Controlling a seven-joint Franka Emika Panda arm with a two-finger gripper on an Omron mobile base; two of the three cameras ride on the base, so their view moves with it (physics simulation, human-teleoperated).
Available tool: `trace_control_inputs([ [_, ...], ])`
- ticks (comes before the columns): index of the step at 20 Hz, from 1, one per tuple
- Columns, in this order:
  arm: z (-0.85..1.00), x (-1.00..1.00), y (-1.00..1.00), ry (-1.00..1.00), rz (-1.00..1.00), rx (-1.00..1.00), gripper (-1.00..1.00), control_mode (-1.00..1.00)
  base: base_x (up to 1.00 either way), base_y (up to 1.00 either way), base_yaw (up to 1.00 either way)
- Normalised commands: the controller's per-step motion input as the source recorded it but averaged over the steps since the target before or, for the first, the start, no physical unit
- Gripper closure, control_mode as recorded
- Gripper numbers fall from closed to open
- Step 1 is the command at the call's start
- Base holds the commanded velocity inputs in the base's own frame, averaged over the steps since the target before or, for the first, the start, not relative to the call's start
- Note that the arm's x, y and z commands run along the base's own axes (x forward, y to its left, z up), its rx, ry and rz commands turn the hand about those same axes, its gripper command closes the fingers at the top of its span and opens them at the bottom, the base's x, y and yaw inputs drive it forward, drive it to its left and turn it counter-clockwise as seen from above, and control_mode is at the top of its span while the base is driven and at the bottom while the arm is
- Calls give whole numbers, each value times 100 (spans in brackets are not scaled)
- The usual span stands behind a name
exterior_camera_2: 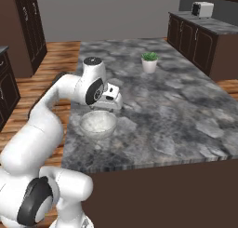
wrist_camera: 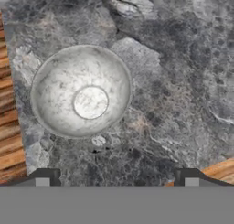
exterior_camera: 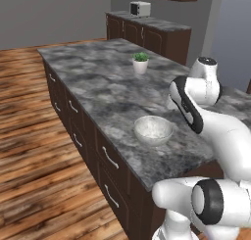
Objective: Clear the mugs and bowl far away from the sink.
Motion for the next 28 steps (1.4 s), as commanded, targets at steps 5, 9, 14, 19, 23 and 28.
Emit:
trace_control_inputs([
  [5,65,-100,60,-8,20,-15,-100,-100,0,0,0],
  [9,22,-100,16,-22,6,-5,-100,-100,0,0,0],
  [14,31,-87,0,-25,-7,6,-100,-100,0,0,0],
  [19,61,-58,6,-6,-2,10,-100,-100,0,0,0],
  [23,98,-31,10,1,0,3,-100,-100,0,0,0],
  [28,47,-20,9,25,2,-2,-100,-100,0,0,0],
])
